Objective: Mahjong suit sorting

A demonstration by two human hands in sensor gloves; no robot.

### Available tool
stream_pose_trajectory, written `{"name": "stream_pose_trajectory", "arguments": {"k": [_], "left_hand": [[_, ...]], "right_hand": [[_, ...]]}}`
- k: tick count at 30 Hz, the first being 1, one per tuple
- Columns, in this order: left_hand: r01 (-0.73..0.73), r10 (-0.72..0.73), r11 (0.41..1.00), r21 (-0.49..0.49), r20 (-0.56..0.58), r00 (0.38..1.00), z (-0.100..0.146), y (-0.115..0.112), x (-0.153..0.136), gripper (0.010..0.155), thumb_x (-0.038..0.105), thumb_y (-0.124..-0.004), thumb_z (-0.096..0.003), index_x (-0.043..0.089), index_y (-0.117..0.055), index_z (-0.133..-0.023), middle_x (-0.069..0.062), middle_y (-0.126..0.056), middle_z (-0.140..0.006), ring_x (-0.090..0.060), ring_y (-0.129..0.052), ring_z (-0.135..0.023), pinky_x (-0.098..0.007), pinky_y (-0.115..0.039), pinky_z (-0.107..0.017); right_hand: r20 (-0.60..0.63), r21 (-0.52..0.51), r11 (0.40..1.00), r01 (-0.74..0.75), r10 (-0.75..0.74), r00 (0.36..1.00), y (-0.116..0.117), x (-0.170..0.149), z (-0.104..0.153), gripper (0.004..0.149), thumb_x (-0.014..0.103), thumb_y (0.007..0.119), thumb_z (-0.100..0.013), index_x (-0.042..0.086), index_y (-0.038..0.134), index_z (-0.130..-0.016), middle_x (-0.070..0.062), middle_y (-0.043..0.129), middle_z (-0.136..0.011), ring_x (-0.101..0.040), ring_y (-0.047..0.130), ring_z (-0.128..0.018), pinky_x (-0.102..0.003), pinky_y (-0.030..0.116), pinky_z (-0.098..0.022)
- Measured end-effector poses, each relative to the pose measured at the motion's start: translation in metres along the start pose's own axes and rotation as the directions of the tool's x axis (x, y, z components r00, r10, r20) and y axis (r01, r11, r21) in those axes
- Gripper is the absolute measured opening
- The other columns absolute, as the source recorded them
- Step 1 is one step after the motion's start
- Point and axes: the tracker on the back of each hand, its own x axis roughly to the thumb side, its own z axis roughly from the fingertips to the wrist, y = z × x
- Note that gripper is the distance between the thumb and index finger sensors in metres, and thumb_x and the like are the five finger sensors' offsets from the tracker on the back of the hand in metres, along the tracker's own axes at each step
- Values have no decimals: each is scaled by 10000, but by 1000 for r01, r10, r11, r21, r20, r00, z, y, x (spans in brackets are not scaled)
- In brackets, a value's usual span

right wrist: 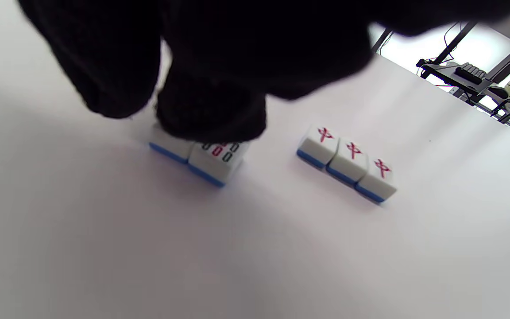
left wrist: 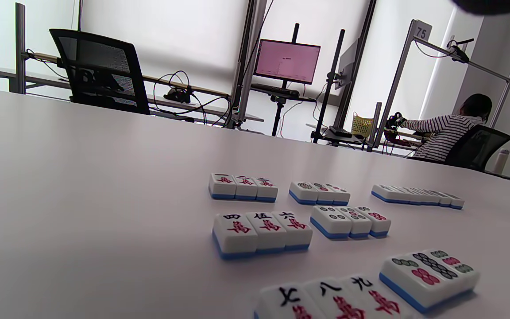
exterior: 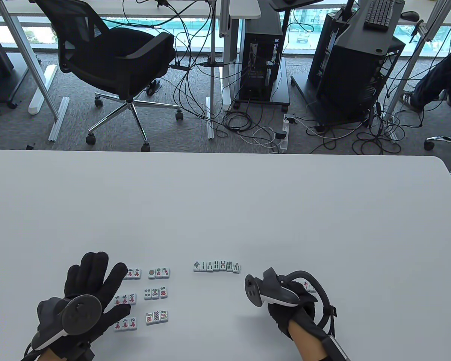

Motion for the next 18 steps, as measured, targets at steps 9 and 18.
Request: {"name": "stream_pose_trajectory", "arguments": {"k": [9, 18], "left_hand": [[4, -4, 1000, -4, -1, 1000, 0, 0, 1, 853, 745, -606, -363, 423, -272, -1079, 127, 85, -1098, -205, 70, -1100, -575, -105, -800], [0, 0, 1000, -2, 2, 1000, 0, 0, 1, 856, 744, -607, -363, 418, -273, -1081, 126, 84, -1098, -208, 70, -1099, -576, -105, -800]], "right_hand": [[30, -77, 989, -124, 126, 992, 12, 14, -4, 585, 381, 871, -358, 68, 785, -845, 19, 978, -346, -97, 883, -74, -267, 812, -59], [29, -196, 980, 21, -16, 999, -31, 20, -34, 588, 369, 867, -367, 44, 777, -849, 6, 976, -382, -108, 895, -104, -277, 820, -85]]}}
